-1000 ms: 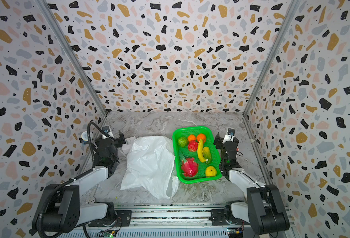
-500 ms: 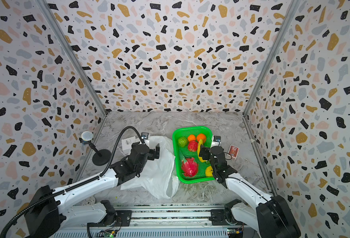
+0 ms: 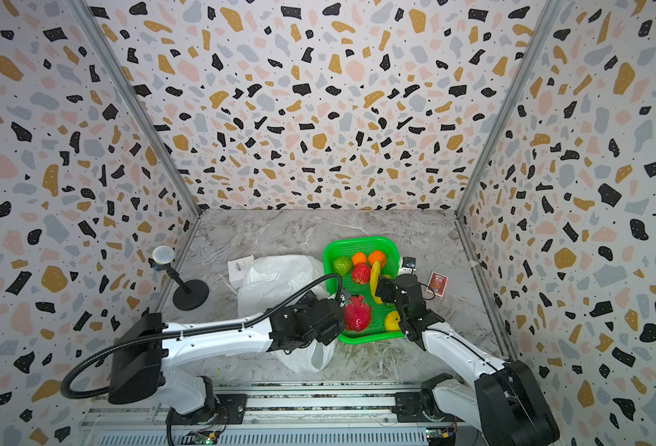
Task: Place the fruits into the plastic bag
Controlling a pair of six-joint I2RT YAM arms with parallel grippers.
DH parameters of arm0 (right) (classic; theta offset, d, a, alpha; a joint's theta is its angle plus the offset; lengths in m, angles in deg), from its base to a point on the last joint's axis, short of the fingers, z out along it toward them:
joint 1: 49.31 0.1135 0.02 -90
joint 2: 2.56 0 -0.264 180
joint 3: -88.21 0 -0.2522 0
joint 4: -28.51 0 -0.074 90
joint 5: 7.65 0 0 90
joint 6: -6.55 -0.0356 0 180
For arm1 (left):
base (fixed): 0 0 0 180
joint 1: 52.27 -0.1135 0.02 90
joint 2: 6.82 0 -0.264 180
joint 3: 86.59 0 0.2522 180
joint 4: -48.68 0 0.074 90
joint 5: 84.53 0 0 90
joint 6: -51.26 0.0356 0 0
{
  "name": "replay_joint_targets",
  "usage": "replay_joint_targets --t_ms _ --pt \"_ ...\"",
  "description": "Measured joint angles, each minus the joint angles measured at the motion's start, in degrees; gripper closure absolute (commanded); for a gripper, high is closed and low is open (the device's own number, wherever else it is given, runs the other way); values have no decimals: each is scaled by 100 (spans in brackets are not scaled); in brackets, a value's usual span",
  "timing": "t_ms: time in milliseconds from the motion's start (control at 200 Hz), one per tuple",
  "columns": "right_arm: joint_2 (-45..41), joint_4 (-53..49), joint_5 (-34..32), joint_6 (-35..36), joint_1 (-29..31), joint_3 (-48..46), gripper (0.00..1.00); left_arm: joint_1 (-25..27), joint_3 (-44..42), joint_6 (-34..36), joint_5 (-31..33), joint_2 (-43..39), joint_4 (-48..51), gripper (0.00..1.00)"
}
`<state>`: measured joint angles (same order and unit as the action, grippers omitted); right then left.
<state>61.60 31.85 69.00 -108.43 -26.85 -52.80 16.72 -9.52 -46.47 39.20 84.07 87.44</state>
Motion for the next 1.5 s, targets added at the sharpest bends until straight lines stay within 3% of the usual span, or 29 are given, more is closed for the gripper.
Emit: replay_joint_targets --t_ms 205,461,876,1101,1166,1211,1362,1497 --pt "-7 0 7 -7 -28 0 11 173 138 -363 761 -4 509 5" --pt "-7 2 39 -7 -50 0 11 151 -33 -750 713 -616 785 8" --pt "-7 0 72 -9 -59 0 11 83 -343 -798 251 -557 769 10" --pt "-9 0 79 -9 -61 0 11 -199 -570 -885 37 -439 662 12" --pt "-9 0 92 -9 -61 0 11 -291 -621 -920 13 -439 636 19" --pt "-9 0 96 -9 -61 0 11 -356 -640 -940 -7 -439 616 32" --pt "-9 -2 109 -13 -61 0 11 -605 -654 -968 -258 -439 507 100" --pt "-9 -81 138 -52 -76 46 11 -1067 -656 -1088 -553 -616 402 100"
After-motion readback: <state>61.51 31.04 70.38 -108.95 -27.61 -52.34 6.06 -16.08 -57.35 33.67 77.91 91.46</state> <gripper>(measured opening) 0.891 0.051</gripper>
